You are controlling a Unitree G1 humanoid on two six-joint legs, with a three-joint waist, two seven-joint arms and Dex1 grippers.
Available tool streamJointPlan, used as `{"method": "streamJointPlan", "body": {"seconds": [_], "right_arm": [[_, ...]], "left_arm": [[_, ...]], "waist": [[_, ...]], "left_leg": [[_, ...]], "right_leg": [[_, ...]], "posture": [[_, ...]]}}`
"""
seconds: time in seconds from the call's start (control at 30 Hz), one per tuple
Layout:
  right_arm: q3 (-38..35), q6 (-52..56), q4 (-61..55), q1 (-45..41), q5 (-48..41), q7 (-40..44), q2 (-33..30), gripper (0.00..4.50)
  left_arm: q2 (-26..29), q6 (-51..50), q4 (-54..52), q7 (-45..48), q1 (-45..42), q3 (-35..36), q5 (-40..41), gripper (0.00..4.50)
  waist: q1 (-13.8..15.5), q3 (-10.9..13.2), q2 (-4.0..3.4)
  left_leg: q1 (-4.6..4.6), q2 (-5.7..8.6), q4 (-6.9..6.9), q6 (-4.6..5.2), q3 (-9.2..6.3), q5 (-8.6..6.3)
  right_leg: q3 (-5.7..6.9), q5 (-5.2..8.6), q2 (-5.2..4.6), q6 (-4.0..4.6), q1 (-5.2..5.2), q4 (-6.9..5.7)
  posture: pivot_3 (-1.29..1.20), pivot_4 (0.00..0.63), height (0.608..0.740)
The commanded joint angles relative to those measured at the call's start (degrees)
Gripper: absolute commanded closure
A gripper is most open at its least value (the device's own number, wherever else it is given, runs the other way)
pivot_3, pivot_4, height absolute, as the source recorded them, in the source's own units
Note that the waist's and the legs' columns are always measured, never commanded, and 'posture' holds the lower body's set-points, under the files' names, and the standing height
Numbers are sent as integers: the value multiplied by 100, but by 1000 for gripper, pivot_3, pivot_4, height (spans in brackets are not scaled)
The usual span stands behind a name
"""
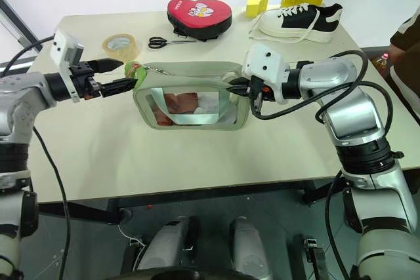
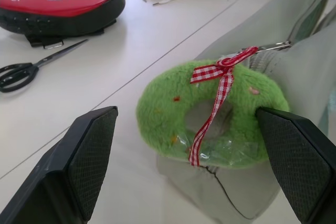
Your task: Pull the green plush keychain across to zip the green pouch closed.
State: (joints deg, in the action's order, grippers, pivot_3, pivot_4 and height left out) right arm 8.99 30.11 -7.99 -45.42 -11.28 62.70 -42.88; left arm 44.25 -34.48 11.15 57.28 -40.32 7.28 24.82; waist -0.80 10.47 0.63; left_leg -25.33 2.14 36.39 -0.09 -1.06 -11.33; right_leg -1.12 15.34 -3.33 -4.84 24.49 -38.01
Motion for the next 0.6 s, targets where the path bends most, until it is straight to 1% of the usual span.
{"method": "streamJointPlan", "body": {"seconds": [0.03, 0.1, 0.2, 0.33, 0.37, 0.5, 0.6], "right_arm": [[-15, -14, -262, -4, -43, -7, -16, 4473], [-19, -7, -280, -4, -39, -18, -21, 4500], [-21, 5, -292, 0, -35, -39, -22, 4500], [-40, 28, -312, 11, -43, -56, -32, 4500], [-40, 30, -314, 13, -44, -59, -32, 4500], [-43, 9, -279, 12, -30, -75, -34, 4500], [-39, -23, -236, 9, -10, -94, -26, 4500]], "left_arm": [[-35, 116, -17, 26, -122, -55, -45, 259], [-76, 131, 54, 23, -162, -56, -64, 871], [-120, 170, 113, 22, -209, -48, -88, 2285], [-137, 218, 184, 19, -286, -49, -101, 4280], [-136, 229, 195, 24, -294, -49, -105, 4457], [-91, 261, 258, 78, -462, -43, -118, 4457], [-28, 134, 297, 247, -788, 5, 16, 4457]], "waist": [[-3, 0, 0], [3, 0, 0], [-1, 0, 0], [5, 0, 0], [6, 0, 0], [6, 0, 0], [7, 1, 3]], "left_leg": [[0, 0, 0, 0, 0, 0], [0, 0, -1, 0, 0, 0], [1, 0, 2, 0, -1, 0], [0, 0, 3, 0, 0, 0], [0, 0, 2, 0, -1, 0], [0, 0, 4, 0, 0, 0], [-1, 0, 8, 0, -1, 0]], "right_leg": [[0, 0, 0, 0, 0, 0], [0, 0, 0, 0, 0, 0], [1, 0, 0, 0, -1, -3], [1, 0, 0, 0, -1, -2], [1, 0, 0, 0, -1, -2], [1, 0, 0, 0, -1, -3], [2, 0, 1, -1, -2, -3]], "posture": [[0, 150, 740], [0, 150, 740], [0, 150, 740], [0, 150, 740], [0, 150, 740], [0, 150, 740], [0, 150, 740]]}}
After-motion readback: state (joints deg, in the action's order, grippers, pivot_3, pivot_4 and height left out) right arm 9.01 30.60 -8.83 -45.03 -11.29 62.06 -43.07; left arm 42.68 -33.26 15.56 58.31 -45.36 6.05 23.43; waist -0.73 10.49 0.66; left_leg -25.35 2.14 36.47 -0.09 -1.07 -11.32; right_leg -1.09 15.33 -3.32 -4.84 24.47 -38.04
